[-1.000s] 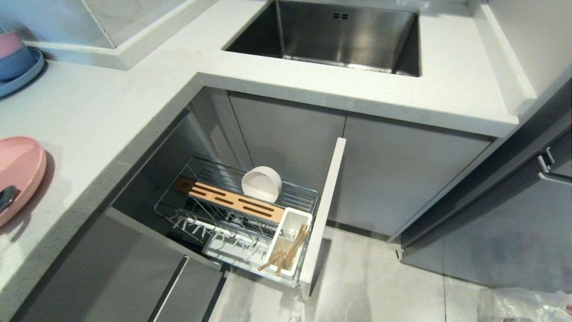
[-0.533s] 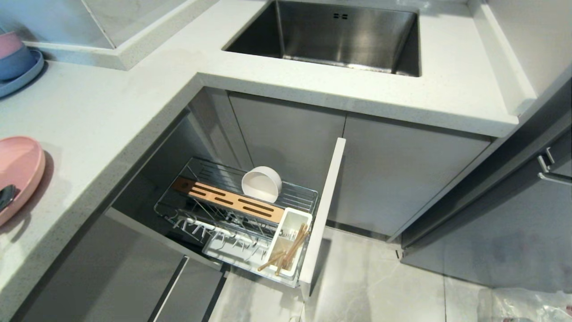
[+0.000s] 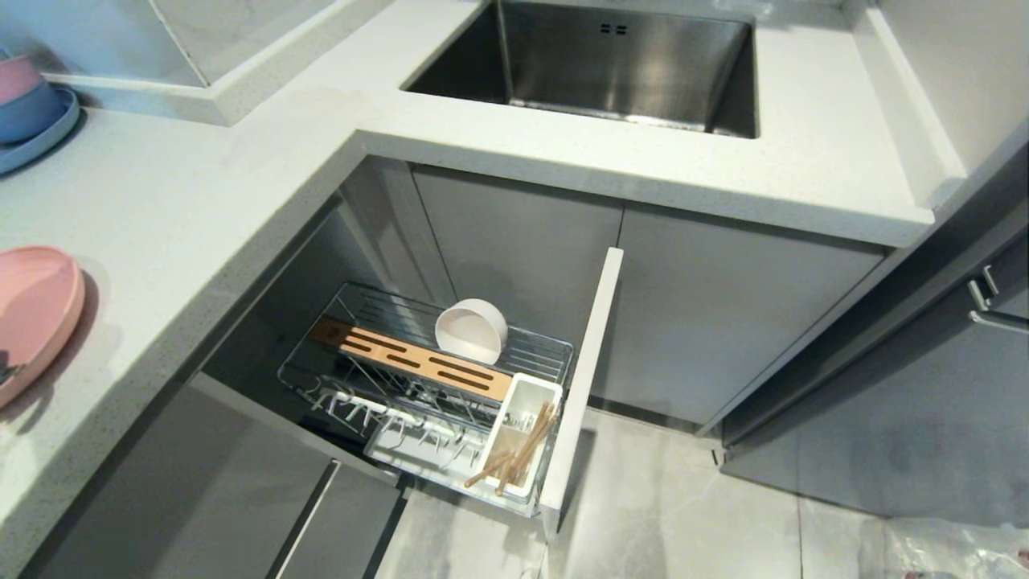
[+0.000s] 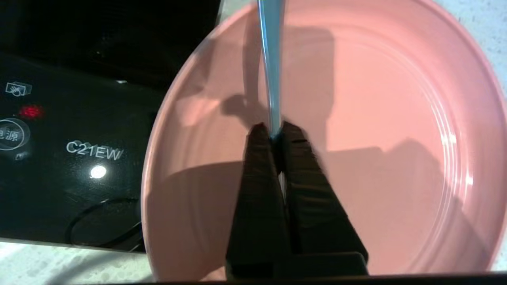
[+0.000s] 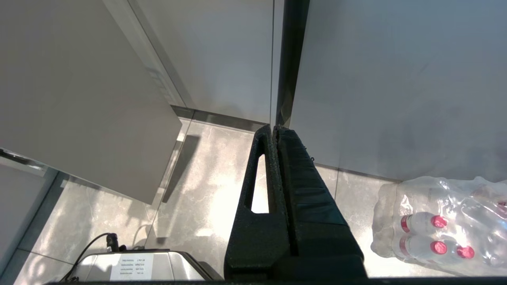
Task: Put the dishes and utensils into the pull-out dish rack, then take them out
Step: Pick up the spoon and place it in the cupboard
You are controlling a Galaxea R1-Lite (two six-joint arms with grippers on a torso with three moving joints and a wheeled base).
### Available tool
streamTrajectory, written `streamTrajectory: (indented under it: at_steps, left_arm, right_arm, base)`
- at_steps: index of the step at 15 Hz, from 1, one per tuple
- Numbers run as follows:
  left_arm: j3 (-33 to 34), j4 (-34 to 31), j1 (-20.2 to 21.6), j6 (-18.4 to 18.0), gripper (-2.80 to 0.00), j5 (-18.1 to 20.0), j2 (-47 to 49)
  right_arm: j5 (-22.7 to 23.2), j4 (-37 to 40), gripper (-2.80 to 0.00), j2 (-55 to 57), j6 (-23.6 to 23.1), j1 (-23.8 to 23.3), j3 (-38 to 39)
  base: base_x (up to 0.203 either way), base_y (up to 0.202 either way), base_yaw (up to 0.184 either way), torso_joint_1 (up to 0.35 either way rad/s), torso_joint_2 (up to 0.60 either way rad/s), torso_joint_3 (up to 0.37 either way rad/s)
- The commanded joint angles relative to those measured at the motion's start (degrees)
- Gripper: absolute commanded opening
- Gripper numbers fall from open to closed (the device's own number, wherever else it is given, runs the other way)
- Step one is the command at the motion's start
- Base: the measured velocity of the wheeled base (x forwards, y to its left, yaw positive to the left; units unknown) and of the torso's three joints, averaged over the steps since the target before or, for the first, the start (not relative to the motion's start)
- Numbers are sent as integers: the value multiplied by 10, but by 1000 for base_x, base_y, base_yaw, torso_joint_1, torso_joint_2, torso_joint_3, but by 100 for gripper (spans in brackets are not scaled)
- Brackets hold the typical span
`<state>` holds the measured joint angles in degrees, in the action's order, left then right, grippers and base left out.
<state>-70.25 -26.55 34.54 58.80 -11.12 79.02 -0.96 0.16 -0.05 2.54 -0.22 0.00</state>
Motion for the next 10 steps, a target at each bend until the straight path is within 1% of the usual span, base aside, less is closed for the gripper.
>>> streamTrajectory:
  at_steps: [1,4,6,8,10]
  left_arm:
    - [-1,0,0,4,-280,-1,0]
    - [-5,0,1,4,-280,-2,-2]
    - [-21,-1,3,3,-280,-3,-9]
    - [-58,-6,2,0,-280,-3,-22]
    - [-106,-18,-3,-16,-280,-3,-33]
  right_arm:
    - [0,0,-280,0,0,0,1]
    - [0,0,-280,0,0,0,1]
    - [0,0,-280,0,0,0,1]
    - [0,0,-280,0,0,0,1]
    - [0,0,-280,0,0,0,1]
  base:
    - [0,0,0,0,0,0]
    - [0,0,0,0,0,0]
    - [0,0,0,0,0,0]
    - [0,0,0,0,0,0]
    - [0,0,0,0,0,0]
